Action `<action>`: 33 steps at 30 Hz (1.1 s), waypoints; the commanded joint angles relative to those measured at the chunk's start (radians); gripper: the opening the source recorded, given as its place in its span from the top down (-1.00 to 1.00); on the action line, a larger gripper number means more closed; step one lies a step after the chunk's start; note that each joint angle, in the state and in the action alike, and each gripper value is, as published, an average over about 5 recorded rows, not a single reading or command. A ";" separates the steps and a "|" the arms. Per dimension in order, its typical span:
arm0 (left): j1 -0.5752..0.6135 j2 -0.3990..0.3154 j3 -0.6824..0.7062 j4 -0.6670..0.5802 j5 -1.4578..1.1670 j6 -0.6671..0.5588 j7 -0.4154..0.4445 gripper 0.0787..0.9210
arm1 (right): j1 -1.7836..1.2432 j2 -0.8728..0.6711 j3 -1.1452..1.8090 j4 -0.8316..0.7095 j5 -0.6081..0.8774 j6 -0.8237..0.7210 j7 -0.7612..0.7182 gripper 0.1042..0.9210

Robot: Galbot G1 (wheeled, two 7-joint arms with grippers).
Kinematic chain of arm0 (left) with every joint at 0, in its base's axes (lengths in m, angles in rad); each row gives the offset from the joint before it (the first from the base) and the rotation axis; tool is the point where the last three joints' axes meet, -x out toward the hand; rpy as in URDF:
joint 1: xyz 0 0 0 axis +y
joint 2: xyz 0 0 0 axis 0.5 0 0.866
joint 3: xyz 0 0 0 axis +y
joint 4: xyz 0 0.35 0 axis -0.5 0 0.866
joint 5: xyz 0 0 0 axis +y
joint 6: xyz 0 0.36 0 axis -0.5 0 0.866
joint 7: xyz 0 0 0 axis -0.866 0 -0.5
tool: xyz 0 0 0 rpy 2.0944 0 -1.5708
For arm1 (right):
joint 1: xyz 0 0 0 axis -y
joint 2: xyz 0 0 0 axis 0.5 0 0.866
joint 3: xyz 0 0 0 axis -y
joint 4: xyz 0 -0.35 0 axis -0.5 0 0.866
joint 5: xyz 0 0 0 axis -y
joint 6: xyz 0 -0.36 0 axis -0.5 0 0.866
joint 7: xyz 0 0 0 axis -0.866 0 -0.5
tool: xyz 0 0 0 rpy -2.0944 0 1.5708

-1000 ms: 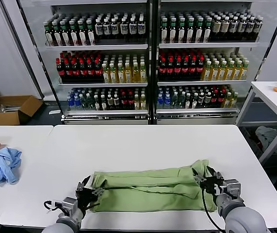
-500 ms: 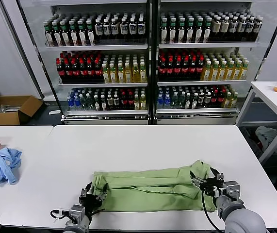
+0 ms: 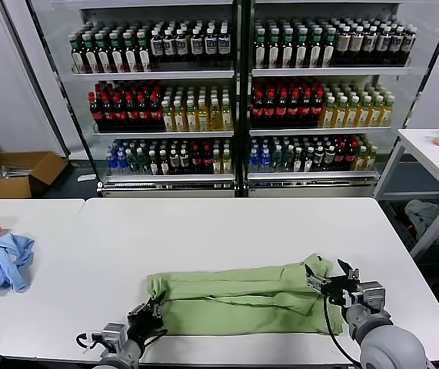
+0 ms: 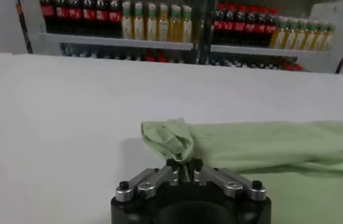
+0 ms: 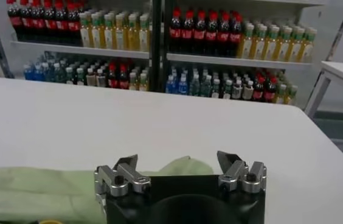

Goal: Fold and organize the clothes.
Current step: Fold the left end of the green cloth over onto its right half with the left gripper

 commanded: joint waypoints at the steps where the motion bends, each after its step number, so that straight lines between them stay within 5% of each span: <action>1: 0.018 0.042 -0.186 -0.004 -0.173 0.002 0.018 0.90 | 0.012 -0.006 -0.002 -0.001 0.003 0.007 0.001 -0.76; 19: 0.037 0.230 -0.655 0.092 -0.435 0.019 0.046 0.96 | 0.082 -0.030 -0.020 -0.019 0.024 0.023 -0.011 -0.76; 25: 0.051 0.165 -0.599 -0.143 -0.641 0.051 0.114 0.96 | 0.091 -0.034 -0.029 -0.014 0.027 0.023 -0.012 -0.76; 33: 0.020 0.060 -0.323 -0.320 -0.742 0.060 0.132 0.96 | 0.092 -0.038 -0.032 -0.009 0.024 0.022 -0.012 -0.76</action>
